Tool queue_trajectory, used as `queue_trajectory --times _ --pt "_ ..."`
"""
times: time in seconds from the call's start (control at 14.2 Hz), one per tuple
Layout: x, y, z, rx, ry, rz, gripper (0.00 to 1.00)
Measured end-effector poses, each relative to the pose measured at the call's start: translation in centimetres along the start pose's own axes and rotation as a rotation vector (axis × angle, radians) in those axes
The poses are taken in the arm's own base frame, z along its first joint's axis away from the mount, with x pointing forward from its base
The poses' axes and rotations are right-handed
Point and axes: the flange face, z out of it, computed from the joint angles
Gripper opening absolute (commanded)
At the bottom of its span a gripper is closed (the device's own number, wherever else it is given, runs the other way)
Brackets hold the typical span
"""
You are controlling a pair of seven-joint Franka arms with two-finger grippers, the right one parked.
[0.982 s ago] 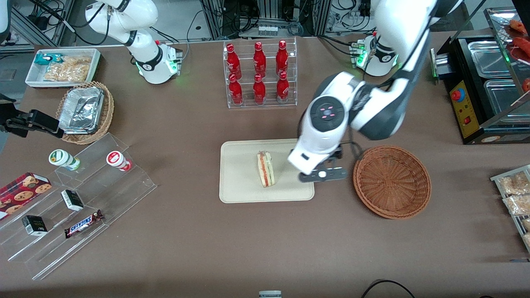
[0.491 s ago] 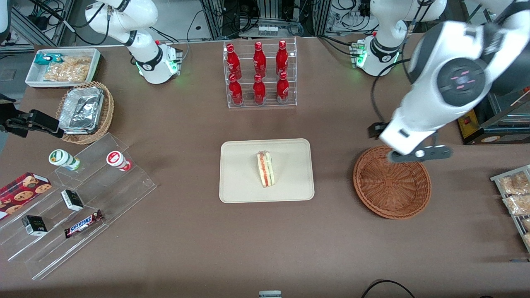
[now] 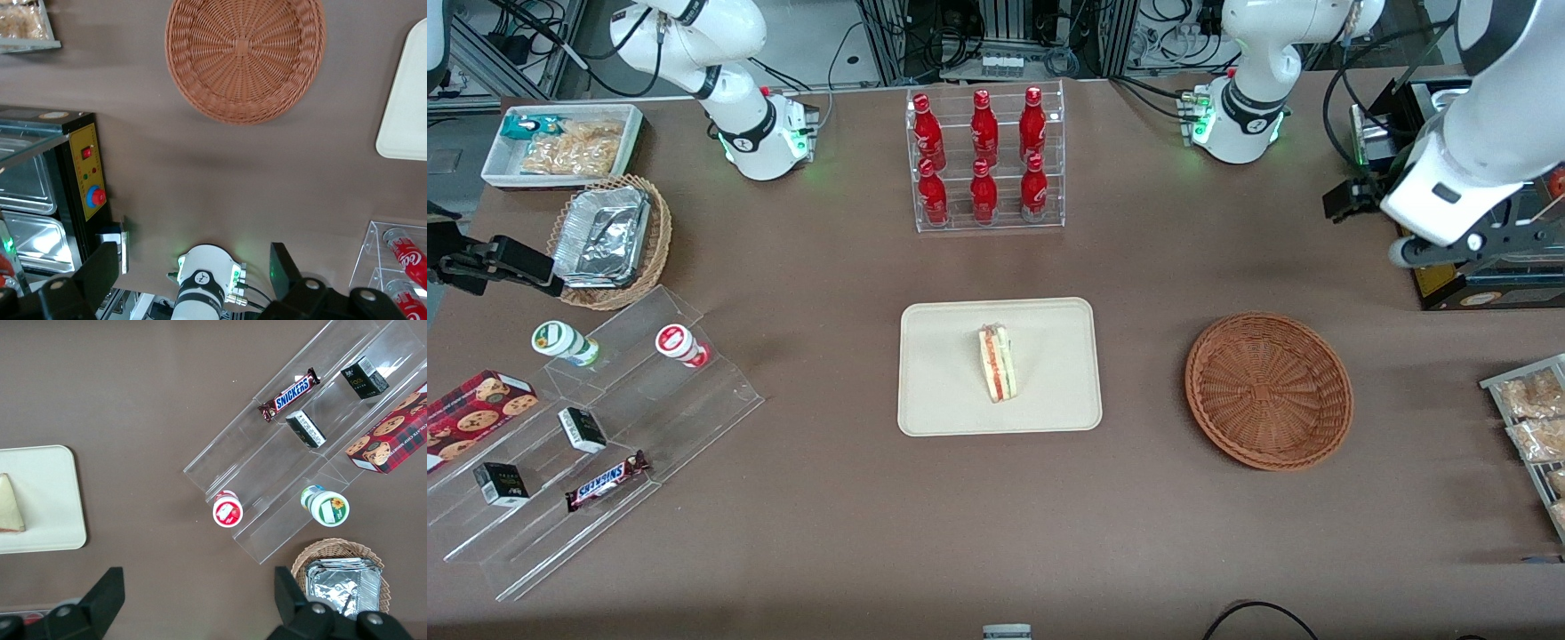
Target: Place sandwich from basket to tray
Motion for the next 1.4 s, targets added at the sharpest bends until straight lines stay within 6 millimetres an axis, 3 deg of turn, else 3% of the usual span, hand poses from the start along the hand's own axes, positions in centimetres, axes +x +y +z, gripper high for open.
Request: queue_trajectory --times 0.14,0.49,0.84,1.12,1.4 --pt "-0.9 0.1 -0.1 -0.01 0.01 0.002 1.0" --pt "-0.2 0.6 0.7 -0.025 0.032 0.011 1.0" --pt "1.8 1.9 1.2 -0.102 0.115 0.03 1.0" --pt "4.3 2.4 3.0 -0.113 0.116 0.032 1.0" --pt "4.8 2.5 3.4 -0.114 0.11 0.033 1.0"
